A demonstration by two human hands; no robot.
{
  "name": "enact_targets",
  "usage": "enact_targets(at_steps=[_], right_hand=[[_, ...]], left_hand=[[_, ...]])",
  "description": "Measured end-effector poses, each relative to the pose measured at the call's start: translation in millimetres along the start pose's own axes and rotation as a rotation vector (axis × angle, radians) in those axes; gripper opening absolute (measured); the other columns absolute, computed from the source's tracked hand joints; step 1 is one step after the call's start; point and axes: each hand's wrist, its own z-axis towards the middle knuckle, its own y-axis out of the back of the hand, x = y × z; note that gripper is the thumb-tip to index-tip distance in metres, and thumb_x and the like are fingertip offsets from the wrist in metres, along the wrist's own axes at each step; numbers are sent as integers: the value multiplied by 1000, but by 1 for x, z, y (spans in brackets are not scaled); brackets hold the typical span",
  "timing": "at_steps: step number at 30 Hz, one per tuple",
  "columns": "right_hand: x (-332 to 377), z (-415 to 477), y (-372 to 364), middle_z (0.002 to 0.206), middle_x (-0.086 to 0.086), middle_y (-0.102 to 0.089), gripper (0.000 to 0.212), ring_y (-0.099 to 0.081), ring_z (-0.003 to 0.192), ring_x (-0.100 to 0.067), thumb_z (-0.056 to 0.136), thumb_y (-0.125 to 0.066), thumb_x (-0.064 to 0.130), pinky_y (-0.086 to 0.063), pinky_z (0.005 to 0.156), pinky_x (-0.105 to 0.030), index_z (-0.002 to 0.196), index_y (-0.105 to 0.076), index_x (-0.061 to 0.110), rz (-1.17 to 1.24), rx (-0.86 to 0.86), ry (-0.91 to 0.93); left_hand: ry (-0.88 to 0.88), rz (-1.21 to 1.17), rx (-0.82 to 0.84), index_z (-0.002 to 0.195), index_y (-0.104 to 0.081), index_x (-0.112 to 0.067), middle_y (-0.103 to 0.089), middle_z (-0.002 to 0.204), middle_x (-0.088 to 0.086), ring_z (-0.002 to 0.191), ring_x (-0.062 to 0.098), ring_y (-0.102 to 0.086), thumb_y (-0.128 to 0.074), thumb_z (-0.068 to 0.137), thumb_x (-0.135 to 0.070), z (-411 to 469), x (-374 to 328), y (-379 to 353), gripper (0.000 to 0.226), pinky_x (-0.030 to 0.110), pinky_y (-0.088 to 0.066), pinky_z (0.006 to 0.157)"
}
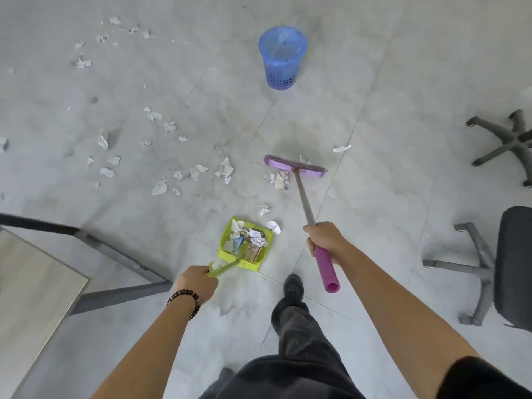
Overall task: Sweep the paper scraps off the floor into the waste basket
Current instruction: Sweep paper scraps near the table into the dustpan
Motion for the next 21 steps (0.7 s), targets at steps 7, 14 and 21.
enact_targets(at_steps=[7, 14, 21], right_hand=[[41, 75, -13, 77, -15, -55, 19, -53, 44, -19, 92, -38, 4, -44, 37, -22, 110, -45, 3, -164, 10, -199], [16, 64, -38, 80, -13, -54, 33, -58, 64, -26, 82, -45, -17, -49, 48, -32, 104, -44, 8, -652, -78, -119], [-18, -19, -82, 70, -9, -49, 20, -58, 57, -25, 89, -45, -6, -42, 34, -21, 79, -43, 10, -728, 31, -129]], left_hand=[[80, 139, -16, 68, -60, -18, -62, 65, 1, 63, 23, -62, -51, 74, -14, 35, -50, 19, 12, 23, -47, 53], [62, 178, 35, 66, -56, -19, -60, 65, 1, 59, 20, -58, -50, 75, -12, 50, -35, 44, 13, 22, -41, 48], [-66, 220, 135, 74, -54, -11, -56, 70, 2, 64, 18, -57, -51, 81, -10, 43, -39, 40, 8, 24, -46, 58]])
